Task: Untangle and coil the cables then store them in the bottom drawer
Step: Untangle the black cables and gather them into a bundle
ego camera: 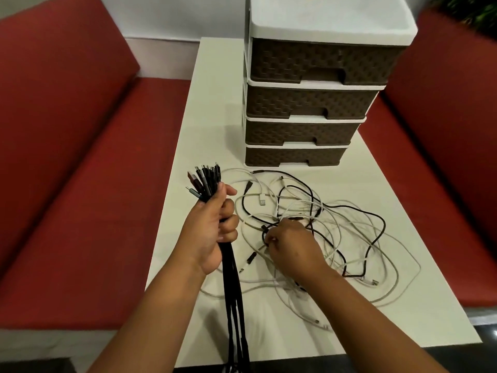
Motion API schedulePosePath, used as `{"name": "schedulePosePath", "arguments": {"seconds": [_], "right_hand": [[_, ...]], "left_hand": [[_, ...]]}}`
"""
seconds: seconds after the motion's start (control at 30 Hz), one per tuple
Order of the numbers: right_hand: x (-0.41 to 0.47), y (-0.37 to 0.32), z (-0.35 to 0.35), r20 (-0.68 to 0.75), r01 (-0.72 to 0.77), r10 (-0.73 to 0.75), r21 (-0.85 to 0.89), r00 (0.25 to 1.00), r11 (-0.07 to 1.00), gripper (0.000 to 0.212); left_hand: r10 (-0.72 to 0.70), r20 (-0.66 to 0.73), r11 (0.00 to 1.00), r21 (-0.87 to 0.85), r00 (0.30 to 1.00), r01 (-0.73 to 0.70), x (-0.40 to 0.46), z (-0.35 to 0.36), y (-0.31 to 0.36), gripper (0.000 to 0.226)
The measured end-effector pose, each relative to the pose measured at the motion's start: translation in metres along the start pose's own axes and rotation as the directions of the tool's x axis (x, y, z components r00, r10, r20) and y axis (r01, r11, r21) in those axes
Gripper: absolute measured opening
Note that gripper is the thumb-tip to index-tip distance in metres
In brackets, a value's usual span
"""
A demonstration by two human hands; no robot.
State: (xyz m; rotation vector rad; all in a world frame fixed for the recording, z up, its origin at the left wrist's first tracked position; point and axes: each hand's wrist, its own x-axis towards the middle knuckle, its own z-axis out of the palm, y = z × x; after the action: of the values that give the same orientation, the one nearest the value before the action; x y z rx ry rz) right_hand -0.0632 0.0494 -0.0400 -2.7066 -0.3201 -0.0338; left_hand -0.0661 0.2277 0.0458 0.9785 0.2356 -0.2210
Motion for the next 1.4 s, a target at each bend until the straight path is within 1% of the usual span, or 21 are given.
{"name": "schedulePosePath", "arguments": {"seconds": [0.07,0.1,0.17,0.27,0.33,0.37,0.4,0.43,0.47,0.53,0.63,0.67,0.73,0.83,0.9,0.97,1.03,1.13,1.23,1.33,1.4], "right_hand": [[-0.001,-0.003,0.005,-0.035,-0.04,0.038,-0.064,0.999,0.997,0.009],[-0.001,-0.003,0.006,-0.039,-0.058,0.055,-0.085,0.998,0.995,0.01],[0.001,-0.002,0.006,0.006,-0.066,0.067,-0.104,0.998,0.992,0.017],[0.005,-0.002,-0.003,0.057,-0.063,0.068,-0.076,0.996,0.995,0.015],[0.012,-0.004,-0.021,0.057,-0.136,0.133,0.051,0.989,0.989,0.016],[0.017,-0.007,-0.036,0.078,-0.203,0.192,0.181,0.978,0.962,0.014],[0.021,-0.01,-0.053,0.113,-0.272,0.248,0.344,0.962,0.899,0.013],[0.025,-0.015,-0.072,0.144,-0.319,0.286,0.502,0.947,0.804,0.015],[0.029,-0.019,-0.092,0.154,-0.324,0.295,0.622,0.943,0.712,0.018],[0.034,-0.027,-0.134,0.106,-0.238,0.251,0.776,0.962,0.584,0.023],[0.034,-0.042,-0.189,-0.008,-0.063,0.162,0.901,0.987,0.43,0.018],[0.033,-0.047,-0.203,-0.041,-0.021,0.146,0.915,0.988,0.403,0.017],[0.027,-0.056,-0.218,-0.089,0.03,0.131,0.918,0.987,0.396,0.015],[0.01,-0.069,-0.212,-0.093,0.05,0.097,0.923,0.991,0.381,0.013],[-0.004,-0.079,-0.195,-0.074,0.039,0.072,0.917,0.995,0.397,0.012],[-0.018,-0.088,-0.174,-0.065,0.032,0.054,0.885,0.996,0.465,0.012],[-0.029,-0.093,-0.156,-0.078,0.048,0.032,0.839,0.996,0.542,0.011],[-0.043,-0.096,-0.139,-0.115,0.085,0.0,0.736,0.993,0.672,0.013],[-0.052,-0.094,-0.132,-0.132,0.11,-0.037,0.603,0.991,0.79,0.012],[-0.059,-0.091,-0.128,-0.149,0.157,-0.089,0.548,0.985,0.821,0.019],[-0.064,-0.09,-0.125,-0.17,0.208,-0.145,0.456,0.975,0.865,0.028]], "left_hand": [[-0.008,0.006,1.0,-0.001,1.0,0.008,0.002,-0.001,0.0,0.022],[-0.014,0.009,1.0,-0.002,1.0,0.014,0.002,-0.001,0.001,0.022],[-0.025,0.012,1.0,-0.002,1.0,0.025,0.003,-0.001,0.001,0.022],[-0.046,0.006,0.999,0.0,0.999,0.046,0.003,-0.001,0.001,0.022],[-0.058,-0.003,0.998,0.001,0.998,0.058,0.003,0.0,0.002,0.023],[-0.06,-0.008,0.998,0.002,0.998,0.06,0.003,0.001,0.004,0.023],[-0.061,-0.014,0.998,0.006,0.998,0.061,0.003,0.002,0.005,0.023],[-0.06,-0.019,0.998,0.011,0.998,0.061,0.003,0.003,0.007,0.023],[-0.062,-0.023,0.998,0.015,0.998,0.062,0.002,0.004,0.009,0.023],[-0.062,-0.017,0.998,0.022,0.998,0.062,0.0,0.01,0.014,0.022],[-0.057,0.016,0.998,0.039,0.998,0.056,-0.003,0.021,0.021,0.021],[-0.051,0.034,0.998,0.046,0.998,0.05,-0.005,0.026,0.023,0.021],[-0.04,0.073,0.998,0.054,0.997,0.037,-0.009,0.035,0.027,0.022],[-0.022,0.121,0.999,0.028,0.992,0.018,-0.015,0.05,0.031,0.028],[-0.022,0.137,1.0,0.015,0.99,0.02,-0.019,0.058,0.033,0.04],[-0.03,0.147,1.0,-0.003,0.989,0.03,-0.022,0.064,0.033,0.052],[-0.022,0.145,1.0,0.001,0.989,0.022,-0.024,0.066,0.03,0.055],[-0.01,0.092,0.998,0.055,0.996,0.005,-0.031,0.068,0.028,0.04],[0.025,0.092,0.995,0.095,0.995,-0.034,-0.036,0.069,0.024,0.036],[0.051,0.09,0.994,0.088,0.995,-0.059,-0.038,0.068,0.018,0.029],[0.051,0.079,0.998,0.036,0.996,-0.054,-0.039,0.069,0.016,0.023]]}}
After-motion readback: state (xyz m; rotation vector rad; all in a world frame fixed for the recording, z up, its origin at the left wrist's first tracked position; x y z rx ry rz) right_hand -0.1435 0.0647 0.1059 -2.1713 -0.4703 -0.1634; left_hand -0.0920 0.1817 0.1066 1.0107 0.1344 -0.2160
